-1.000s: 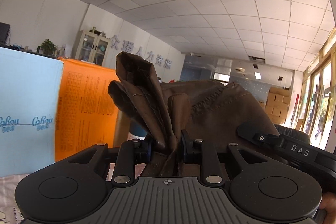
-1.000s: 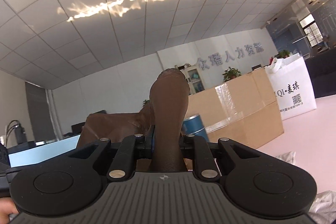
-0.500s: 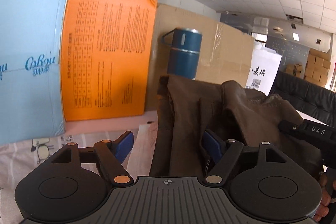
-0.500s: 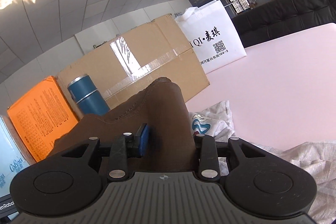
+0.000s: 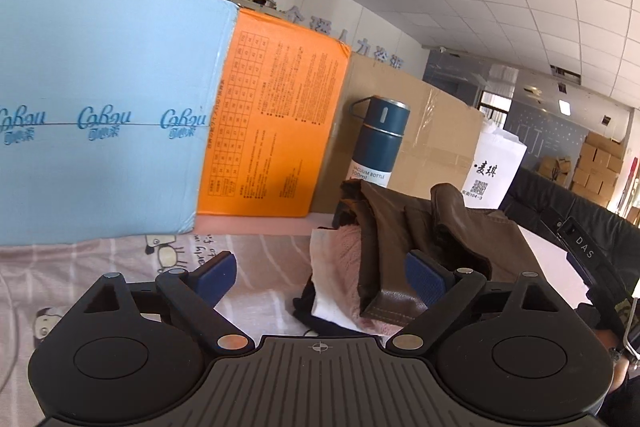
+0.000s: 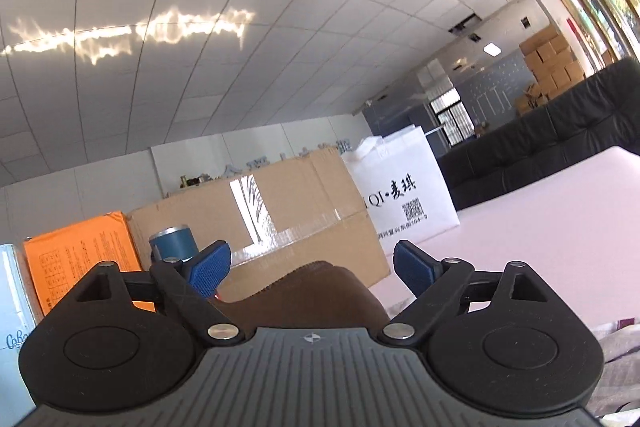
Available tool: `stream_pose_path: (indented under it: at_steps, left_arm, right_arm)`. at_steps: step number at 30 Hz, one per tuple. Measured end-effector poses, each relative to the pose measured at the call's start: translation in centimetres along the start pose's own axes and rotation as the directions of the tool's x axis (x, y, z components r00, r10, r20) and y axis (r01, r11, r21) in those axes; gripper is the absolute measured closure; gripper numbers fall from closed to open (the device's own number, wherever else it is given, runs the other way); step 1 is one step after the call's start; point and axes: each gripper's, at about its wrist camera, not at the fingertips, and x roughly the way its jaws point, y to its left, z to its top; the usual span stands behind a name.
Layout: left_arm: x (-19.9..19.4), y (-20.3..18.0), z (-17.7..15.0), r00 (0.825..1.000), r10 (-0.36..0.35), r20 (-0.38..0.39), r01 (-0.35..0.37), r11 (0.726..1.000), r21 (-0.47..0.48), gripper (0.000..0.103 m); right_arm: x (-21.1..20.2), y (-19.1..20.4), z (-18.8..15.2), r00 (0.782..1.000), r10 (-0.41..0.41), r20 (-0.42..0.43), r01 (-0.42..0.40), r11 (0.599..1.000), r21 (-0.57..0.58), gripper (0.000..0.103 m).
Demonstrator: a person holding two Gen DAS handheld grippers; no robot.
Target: Fold clothes
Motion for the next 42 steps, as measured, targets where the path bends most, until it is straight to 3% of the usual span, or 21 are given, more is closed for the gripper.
stream_pose_path:
  at_steps: [5, 10, 13, 17, 21, 26, 31, 35, 38, 42]
  left_arm:
    - [-5.6, 1.3, 1.2, 0.999, -0.002, 0.053, 0.002, 1.0, 0.0, 0.004]
    - [-9.5, 1.1, 1.7, 0.995, -0.086, 0.055, 0.087, 0.996, -0.022, 0.001]
    - [-11.6, 0.7, 2.1, 0.99, -0.114, 0.086, 0.114, 0.993, 0.013, 0.0]
    - [-14.4, 0.9, 2.4, 0.977, -0.156, 0.145, 0.146, 0.986, 0.08, 0.0]
    - [-16.0, 1.6, 2.6, 0.965, -0.205, 0.165, 0.189, 0.976, 0.11, 0.0]
    - [-16.5, 2.5, 3.0, 0.956, -0.201, 0.213, 0.184, 0.978, 0.095, 0.0]
    - [-15.9, 2.7, 3.1, 0.967, -0.167, 0.192, 0.154, 0.985, 0.08, 0.0]
    - [-15.5, 2.0, 2.6, 0.966, -0.182, 0.182, 0.158, 0.978, 0.138, 0.0]
    - [-14.8, 1.7, 2.1, 0.974, -0.165, 0.157, 0.14, 0.977, 0.158, 0.0]
    - [-13.9, 1.1, 1.3, 0.981, -0.131, 0.143, 0.103, 0.976, 0.192, 0.0]
  right_arm:
    - [-6.1, 2.4, 3.4, 0.998, 0.045, 0.045, -0.045, 0.999, 0.019, 0.005]
    - [-12.1, 4.9, 6.7, 0.992, 0.088, 0.091, -0.092, 0.995, 0.036, 0.0]
    - [-16.3, 6.9, 10.3, 0.986, 0.145, 0.086, -0.149, 0.988, 0.042, 0.0]
    - [-21.8, 9.8, 14.3, 0.994, 0.109, 0.028, -0.109, 0.994, -0.024, 0.0]
    - [-26.7, 11.7, 15.2, 0.999, 0.042, 0.034, -0.04, 0.998, -0.057, 0.0]
    - [-28.3, 14.6, 15.6, 0.996, -0.079, 0.047, 0.084, 0.992, -0.097, 0.0]
    - [-28.6, 18.0, 15.5, 0.997, -0.039, 0.068, 0.051, 0.98, -0.194, 0.0]
    - [-28.6, 19.4, 15.4, 0.997, 0.03, 0.069, -0.014, 0.974, -0.227, 0.0]
    - [-28.3, 18.7, 14.4, 0.997, 0.044, 0.056, -0.031, 0.975, -0.218, 0.0]
    - [-27.0, 16.6, 13.2, 0.998, 0.05, -0.036, -0.056, 0.983, -0.173, 0.0]
